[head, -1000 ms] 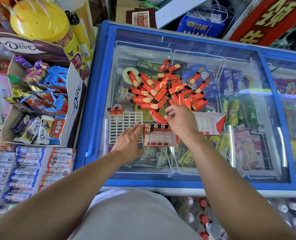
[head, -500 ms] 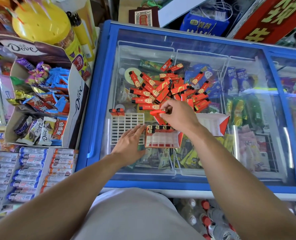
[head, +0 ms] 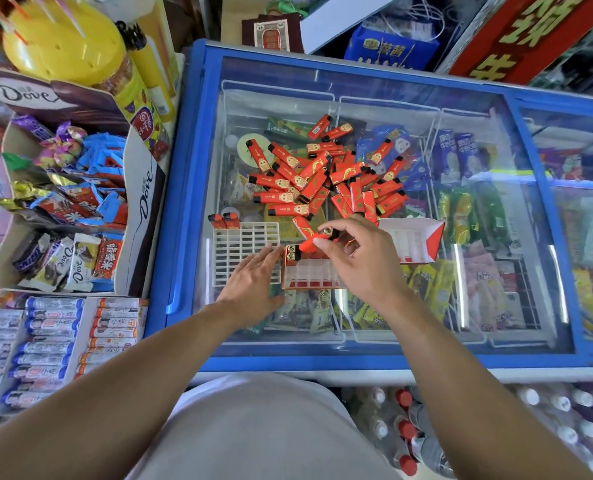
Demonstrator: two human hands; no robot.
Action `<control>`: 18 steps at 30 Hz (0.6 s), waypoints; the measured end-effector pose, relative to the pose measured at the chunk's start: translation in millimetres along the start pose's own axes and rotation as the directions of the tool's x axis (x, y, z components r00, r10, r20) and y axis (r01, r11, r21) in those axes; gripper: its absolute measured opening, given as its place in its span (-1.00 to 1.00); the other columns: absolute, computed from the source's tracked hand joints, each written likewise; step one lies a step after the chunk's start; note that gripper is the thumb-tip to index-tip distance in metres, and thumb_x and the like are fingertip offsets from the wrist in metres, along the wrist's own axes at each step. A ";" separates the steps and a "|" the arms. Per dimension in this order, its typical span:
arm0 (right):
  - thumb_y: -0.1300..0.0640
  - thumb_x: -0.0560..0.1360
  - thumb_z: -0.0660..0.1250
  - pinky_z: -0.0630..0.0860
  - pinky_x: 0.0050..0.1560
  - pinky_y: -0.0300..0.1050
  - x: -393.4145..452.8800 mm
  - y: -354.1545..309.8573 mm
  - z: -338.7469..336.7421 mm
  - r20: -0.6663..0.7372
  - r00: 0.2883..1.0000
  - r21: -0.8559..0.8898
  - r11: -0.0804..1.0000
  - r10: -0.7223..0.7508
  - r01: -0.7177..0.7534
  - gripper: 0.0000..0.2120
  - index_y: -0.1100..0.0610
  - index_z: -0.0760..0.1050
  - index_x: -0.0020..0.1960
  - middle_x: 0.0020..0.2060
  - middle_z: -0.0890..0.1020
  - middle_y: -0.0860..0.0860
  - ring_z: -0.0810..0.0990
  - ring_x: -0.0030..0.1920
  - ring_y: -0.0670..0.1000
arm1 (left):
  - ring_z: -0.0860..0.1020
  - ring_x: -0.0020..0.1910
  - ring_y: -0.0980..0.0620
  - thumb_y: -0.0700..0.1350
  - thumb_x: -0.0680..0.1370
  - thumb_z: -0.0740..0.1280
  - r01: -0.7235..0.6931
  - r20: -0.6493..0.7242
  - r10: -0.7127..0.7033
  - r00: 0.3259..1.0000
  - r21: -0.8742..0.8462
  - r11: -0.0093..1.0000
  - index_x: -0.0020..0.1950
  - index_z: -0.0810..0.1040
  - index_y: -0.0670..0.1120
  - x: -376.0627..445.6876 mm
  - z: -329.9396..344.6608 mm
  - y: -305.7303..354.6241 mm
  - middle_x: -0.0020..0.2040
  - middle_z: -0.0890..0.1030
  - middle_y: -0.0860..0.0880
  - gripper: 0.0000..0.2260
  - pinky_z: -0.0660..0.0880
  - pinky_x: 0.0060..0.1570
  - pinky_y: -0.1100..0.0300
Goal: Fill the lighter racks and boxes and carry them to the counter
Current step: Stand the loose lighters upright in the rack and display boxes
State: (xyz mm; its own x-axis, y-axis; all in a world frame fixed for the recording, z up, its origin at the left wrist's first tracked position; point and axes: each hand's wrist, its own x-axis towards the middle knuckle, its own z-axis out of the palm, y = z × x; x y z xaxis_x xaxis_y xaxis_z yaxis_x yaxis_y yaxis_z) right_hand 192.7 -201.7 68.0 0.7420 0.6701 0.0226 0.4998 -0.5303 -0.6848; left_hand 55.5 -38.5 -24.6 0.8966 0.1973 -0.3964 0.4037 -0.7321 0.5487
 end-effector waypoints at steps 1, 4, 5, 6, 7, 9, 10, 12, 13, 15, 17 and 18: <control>-0.07 0.55 0.41 0.44 -0.20 -0.37 -0.8 0.0 -1.7 0.007 1.000 0.004 1.000 -0.005 0.005 -0.76 0.02 0.63 0.15 -0.06 0.59 -0.16 0.56 -0.21 -0.15 | -0.09 0.63 0.10 0.06 0.56 0.43 -0.001 0.000 0.001 1.000 -0.002 1.000 0.68 -0.16 0.02 -0.3 -0.4 0.2 0.67 -0.07 0.02 -0.09 -0.28 0.49 0.26; -0.12 0.58 0.35 0.51 -0.11 -0.24 -1.0 3.7 -1.2 0.177 0.984 -0.173 0.985 0.007 0.024 -0.72 -0.04 0.59 0.23 0.01 0.61 -0.15 0.53 -0.18 -0.21 | -0.10 0.63 0.10 0.06 0.56 0.44 -0.003 0.000 0.003 1.000 -0.003 1.000 0.68 -0.16 0.01 -0.9 -1.4 1.5 0.67 -0.08 0.01 -0.08 -0.29 0.47 0.27; -0.13 0.58 0.34 0.52 -0.05 -0.20 -1.9 6.4 1.8 0.210 0.978 -0.243 0.969 0.013 0.040 -0.71 -0.06 0.58 0.25 0.05 0.63 -0.15 0.55 -0.11 -0.20 | -0.10 0.63 0.10 0.05 0.57 0.44 -0.002 0.001 0.002 1.000 -0.007 1.000 0.67 -0.16 0.01 -1.3 -2.0 2.3 0.67 -0.08 0.01 -0.08 -0.29 0.46 0.28; -0.14 0.57 0.35 0.53 -0.02 -0.19 -3.1 8.9 5.9 0.209 0.978 -0.294 0.955 0.014 0.049 -0.71 -0.08 0.57 0.24 0.07 0.65 -0.14 0.58 -0.04 -0.16 | -0.10 0.63 0.09 0.05 0.56 0.45 0.000 0.000 0.000 1.000 -0.011 1.000 0.67 -0.16 0.01 -1.6 -2.6 3.1 0.67 -0.08 0.01 -0.08 -0.30 0.46 0.29; -0.13 0.56 0.38 0.53 -0.04 -0.19 -4.7 11.3 10.7 0.186 0.983 -0.332 0.942 0.009 0.054 -0.73 -0.07 0.58 0.21 0.05 0.67 -0.13 0.60 -0.03 -0.14 | -0.09 0.63 0.09 0.04 0.56 0.45 0.002 0.000 -0.002 1.000 -0.015 1.000 0.67 -0.16 0.01 -1.8 -3.3 3.5 0.67 -0.08 0.00 -0.08 -0.30 0.45 0.29; -0.12 0.51 0.44 0.47 -0.20 -0.23 -7.7 16.6 23.3 0.120 0.993 -0.385 0.921 -0.013 0.059 -0.75 -0.06 0.61 0.14 -0.06 0.70 -0.12 0.60 -0.16 -0.13 | -0.09 0.64 0.08 0.01 0.56 0.46 0.000 0.005 0.000 1.000 -0.021 1.000 0.67 -0.16 0.01 -2.3 -4.2 3.4 0.67 -0.07 0.00 -0.07 -0.30 0.45 0.29; -0.11 0.49 0.46 0.44 -0.25 -0.25 -8.8 19.2 30.4 0.090 0.996 -0.398 0.916 -0.023 0.057 -0.77 -0.05 0.62 0.10 -0.10 0.70 -0.12 0.58 -0.23 -0.13 | -0.10 0.63 0.08 0.00 0.56 0.46 0.001 0.008 -0.001 1.000 -0.020 1.000 0.67 -0.17 0.01 -2.8 -4.5 3.6 0.67 -0.07 0.00 -0.07 -0.30 0.45 0.29; -0.09 0.47 0.50 0.47 -0.26 -0.22 -11.3 22.7 43.2 0.044 0.999 -0.394 0.918 -0.031 0.046 -0.78 -0.05 0.64 0.07 -0.13 0.71 -0.13 0.60 -0.26 -0.09 | -0.10 0.63 0.07 -0.01 0.56 0.46 0.002 0.014 -0.002 1.000 -0.020 1.000 0.67 -0.18 0.02 -3.5 -5.1 4.3 0.67 -0.09 0.00 -0.07 -0.30 0.45 0.28; -0.08 0.47 0.50 0.50 -0.25 -0.20 -12.5 23.8 48.3 0.027 0.999 -0.389 0.920 -0.028 0.036 -0.79 -0.05 0.65 0.06 -0.13 0.71 -0.13 0.62 -0.26 -0.07 | -0.10 0.64 0.07 -0.01 0.56 0.46 0.003 0.016 -0.002 1.000 -0.022 1.000 0.67 -0.18 0.02 -3.7 -5.6 4.9 0.67 -0.09 0.00 -0.06 -0.29 0.45 0.28; -0.06 0.46 0.52 0.52 -0.27 -0.19 -14.7 25.7 54.9 -0.009 1.000 -0.386 0.923 -0.024 0.019 -0.79 -0.05 0.65 0.06 -0.14 0.71 -0.14 0.61 -0.27 -0.06 | -0.09 0.64 0.05 -0.01 0.56 0.47 0.005 0.019 -0.005 1.000 -0.025 1.000 0.67 -0.17 0.01 -3.6 -6.2 5.3 0.67 -0.08 0.00 -0.06 -0.28 0.45 0.26; -0.07 0.44 0.53 0.52 -0.28 -0.20 -15.2 26.4 56.7 -0.029 0.999 -0.384 0.923 -0.023 0.010 -0.76 -0.05 0.66 0.07 -0.17 0.71 -0.14 0.61 -0.27 -0.06 | -0.09 0.64 0.05 -0.01 0.55 0.47 0.002 0.023 -0.002 1.000 -0.027 1.000 0.67 -0.17 0.02 -3.5 -5.9 4.9 0.67 -0.08 0.00 -0.06 -0.29 0.45 0.25; -0.08 0.43 0.53 0.52 -0.28 -0.20 -14.6 26.7 56.4 -0.038 0.999 -0.391 0.921 -0.027 0.010 -0.75 -0.05 0.65 0.07 -0.18 0.71 -0.14 0.62 -0.26 -0.06 | -0.10 0.64 0.06 0.00 0.56 0.47 0.000 0.023 0.001 1.000 -0.024 1.000 0.67 -0.18 0.02 -3.2 -5.4 4.1 0.67 -0.08 0.00 -0.06 -0.30 0.45 0.25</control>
State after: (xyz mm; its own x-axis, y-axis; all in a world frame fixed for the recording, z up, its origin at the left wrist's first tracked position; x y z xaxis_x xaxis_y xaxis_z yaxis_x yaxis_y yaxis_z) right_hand 170.0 -196.3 8.3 0.7447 0.6638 0.0687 0.6420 -0.6844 -0.3457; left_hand 55.2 -38.7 -17.1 0.8926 0.1817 -0.4127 0.4077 -0.7161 0.5665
